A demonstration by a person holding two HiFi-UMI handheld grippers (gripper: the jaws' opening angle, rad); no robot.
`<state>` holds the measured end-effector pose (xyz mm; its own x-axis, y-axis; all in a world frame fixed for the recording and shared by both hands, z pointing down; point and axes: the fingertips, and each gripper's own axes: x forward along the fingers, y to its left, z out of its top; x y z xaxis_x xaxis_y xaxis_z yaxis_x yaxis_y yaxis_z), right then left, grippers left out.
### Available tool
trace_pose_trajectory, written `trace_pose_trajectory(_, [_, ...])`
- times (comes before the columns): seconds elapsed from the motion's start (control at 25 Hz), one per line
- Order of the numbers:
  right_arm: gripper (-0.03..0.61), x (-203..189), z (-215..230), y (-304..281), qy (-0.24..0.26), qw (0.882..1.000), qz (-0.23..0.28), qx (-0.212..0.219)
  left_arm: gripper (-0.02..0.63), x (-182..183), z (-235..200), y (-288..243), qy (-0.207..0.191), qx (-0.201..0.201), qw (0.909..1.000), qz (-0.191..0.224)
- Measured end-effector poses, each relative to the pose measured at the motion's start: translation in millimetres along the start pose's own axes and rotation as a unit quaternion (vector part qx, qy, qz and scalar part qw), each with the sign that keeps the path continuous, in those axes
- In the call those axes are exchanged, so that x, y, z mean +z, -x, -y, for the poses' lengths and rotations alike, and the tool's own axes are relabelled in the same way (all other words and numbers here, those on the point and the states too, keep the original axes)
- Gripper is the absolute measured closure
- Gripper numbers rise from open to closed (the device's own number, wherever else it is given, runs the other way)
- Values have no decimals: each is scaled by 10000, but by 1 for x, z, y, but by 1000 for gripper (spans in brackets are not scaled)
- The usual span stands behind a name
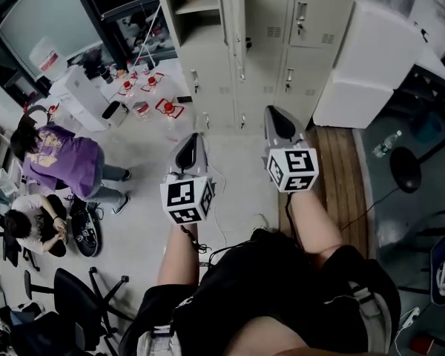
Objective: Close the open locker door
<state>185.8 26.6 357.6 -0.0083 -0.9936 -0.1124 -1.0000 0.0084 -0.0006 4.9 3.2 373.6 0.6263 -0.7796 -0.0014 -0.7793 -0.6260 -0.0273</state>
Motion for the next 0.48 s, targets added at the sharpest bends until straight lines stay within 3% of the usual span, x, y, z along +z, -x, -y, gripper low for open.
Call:
trace_pose_trajectory(0.24, [568, 3, 55, -70, -45, 9999, -2, 136, 614, 14, 12, -95, -79, -49, 10000, -2])
trace_pose_trajectory(0.48, [568, 2, 84, -119, -47, 9995, -32, 308, 614, 22, 13, -152, -4, 26, 10000, 29])
